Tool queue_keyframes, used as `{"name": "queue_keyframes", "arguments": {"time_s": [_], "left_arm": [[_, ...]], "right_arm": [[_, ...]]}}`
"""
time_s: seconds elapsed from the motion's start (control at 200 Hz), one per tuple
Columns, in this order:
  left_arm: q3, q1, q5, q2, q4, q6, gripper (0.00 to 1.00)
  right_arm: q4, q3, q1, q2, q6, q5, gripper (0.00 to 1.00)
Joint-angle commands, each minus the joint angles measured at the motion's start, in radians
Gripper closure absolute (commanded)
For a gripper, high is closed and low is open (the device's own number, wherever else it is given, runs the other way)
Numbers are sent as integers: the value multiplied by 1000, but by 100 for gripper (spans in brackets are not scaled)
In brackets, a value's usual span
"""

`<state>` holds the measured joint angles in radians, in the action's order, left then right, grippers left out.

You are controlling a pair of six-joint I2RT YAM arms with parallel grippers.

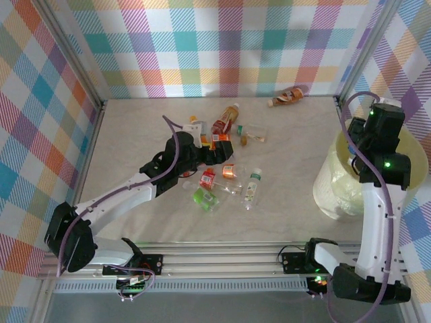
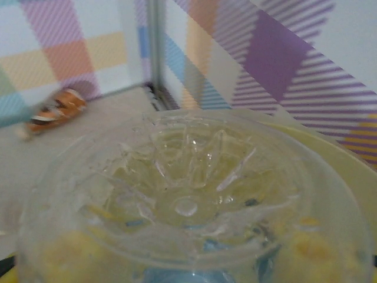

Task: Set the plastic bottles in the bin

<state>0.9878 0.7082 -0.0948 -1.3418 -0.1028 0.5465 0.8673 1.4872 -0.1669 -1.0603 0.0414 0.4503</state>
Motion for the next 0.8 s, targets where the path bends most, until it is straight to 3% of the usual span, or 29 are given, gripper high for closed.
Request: {"name": "queue_keyframes", "arguments": {"time_s": [0.0,0.205,0.37,0.475,0.645,0.795], "left_arm": [[38,-7,-56,-29,-31,3,0],[61,-7,-146,-65,-43,-10,0],[69,-7,-143,-72,-62,-10,0],[103,-3,-244,-101,-75,-25,0],[161,34,-371,-151,-55,-105,0],[244,100,-363,-179,53,-233,0]], "right_arm": [[-1,-42,-33,-15,-40,103,59],[-38,-95,-83,-30,-58,133,56],[-6,-118,-160,-53,-38,127,54],[12,-132,-201,-75,-6,93,52],[19,-167,-241,-107,12,80,49],[16,-199,-268,-113,47,56,45]]}}
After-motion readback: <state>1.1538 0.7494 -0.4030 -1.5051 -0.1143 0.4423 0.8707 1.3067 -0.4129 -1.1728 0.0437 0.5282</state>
